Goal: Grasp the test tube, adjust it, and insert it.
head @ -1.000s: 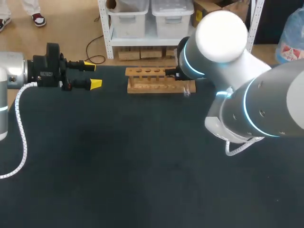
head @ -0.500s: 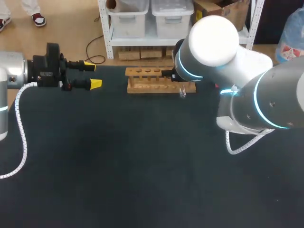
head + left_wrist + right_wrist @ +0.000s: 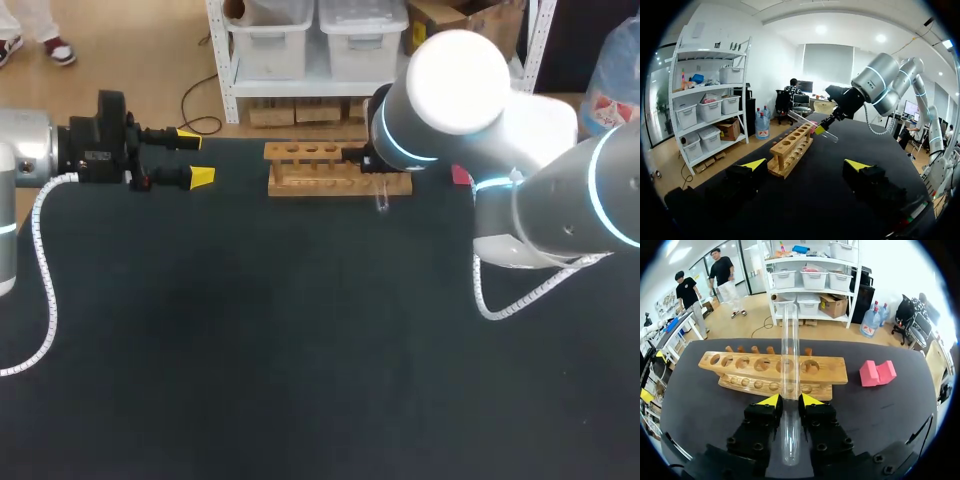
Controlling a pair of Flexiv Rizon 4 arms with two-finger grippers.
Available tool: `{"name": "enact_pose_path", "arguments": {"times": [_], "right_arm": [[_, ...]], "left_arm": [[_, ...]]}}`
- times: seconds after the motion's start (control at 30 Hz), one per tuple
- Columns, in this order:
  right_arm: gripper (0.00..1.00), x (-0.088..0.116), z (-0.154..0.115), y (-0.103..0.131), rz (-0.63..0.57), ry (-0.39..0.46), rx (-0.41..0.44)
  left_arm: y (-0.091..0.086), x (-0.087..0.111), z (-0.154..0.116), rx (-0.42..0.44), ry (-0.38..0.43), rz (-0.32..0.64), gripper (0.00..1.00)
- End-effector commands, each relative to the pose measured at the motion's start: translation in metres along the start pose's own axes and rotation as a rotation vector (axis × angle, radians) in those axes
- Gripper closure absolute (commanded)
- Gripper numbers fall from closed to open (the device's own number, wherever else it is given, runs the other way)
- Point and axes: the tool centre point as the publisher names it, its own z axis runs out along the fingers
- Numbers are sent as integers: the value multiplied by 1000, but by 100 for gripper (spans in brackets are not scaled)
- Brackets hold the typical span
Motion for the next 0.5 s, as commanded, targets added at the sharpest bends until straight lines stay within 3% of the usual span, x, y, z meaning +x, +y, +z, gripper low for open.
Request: {"name": "enact_pose_path", "arguments": {"times": [0.03, 0.5], "right_arm": [[100, -2, 3, 0, 0, 21, -6], [100, 5, 8, -2, 2, 61, -17]], "left_arm": [[0, 1, 0, -2, -5, 3, 0], [0, 1, 0, -2, -5, 3, 0]]}}
